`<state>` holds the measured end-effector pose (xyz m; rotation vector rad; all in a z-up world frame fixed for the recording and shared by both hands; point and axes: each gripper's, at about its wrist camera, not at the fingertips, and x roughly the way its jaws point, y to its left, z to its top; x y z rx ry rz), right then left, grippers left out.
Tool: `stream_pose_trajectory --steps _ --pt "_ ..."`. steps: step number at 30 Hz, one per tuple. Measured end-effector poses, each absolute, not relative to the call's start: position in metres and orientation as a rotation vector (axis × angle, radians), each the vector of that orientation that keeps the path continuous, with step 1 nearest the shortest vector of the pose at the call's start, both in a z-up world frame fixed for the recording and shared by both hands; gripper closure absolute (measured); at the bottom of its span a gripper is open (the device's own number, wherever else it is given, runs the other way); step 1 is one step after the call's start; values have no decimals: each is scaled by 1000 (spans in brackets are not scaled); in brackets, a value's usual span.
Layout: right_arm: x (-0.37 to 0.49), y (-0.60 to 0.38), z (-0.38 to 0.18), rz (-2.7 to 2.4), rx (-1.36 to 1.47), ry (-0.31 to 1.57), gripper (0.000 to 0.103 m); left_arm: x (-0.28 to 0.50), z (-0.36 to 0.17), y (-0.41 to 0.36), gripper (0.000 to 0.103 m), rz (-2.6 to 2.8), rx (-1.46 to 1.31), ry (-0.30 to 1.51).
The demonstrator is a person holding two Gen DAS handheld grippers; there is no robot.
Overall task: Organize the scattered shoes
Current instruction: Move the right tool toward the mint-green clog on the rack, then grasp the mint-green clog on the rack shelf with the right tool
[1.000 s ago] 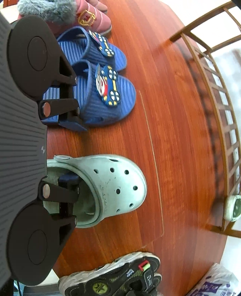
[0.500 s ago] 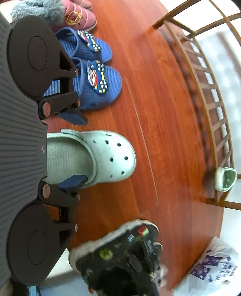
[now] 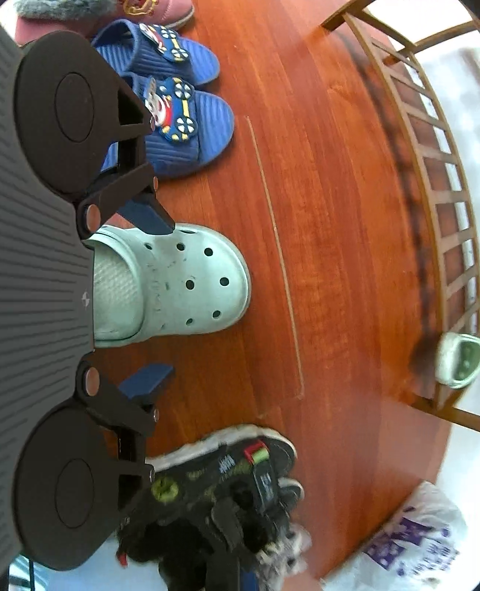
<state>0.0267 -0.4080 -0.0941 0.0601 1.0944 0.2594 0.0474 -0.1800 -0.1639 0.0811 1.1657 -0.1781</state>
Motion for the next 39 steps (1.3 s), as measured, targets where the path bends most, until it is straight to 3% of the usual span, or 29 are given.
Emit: stream_pose_trajectory --steps 1,13,20,22,32,39 --pt "28 -408 -94 258 62 1093 30 48 -166 -182 38 -169 106 1164" --pt "56 -409 -91 243 71 1055 30 53 -162 -157 35 -120 53 1183" --pt "120 -401 -78 221 74 977 25 46 -135 -137 27 -167 -73 1153" --pt "141 -398 -74 218 72 959 17 41 -129 -133 23 -178 -90 1129" --pt "245 -390 -66 201 119 907 14 20 -105 -95 21 -103 -239 1065" --pt "306 -409 -93 136 257 952 16 4 -108 -78 21 6 -287 1078"
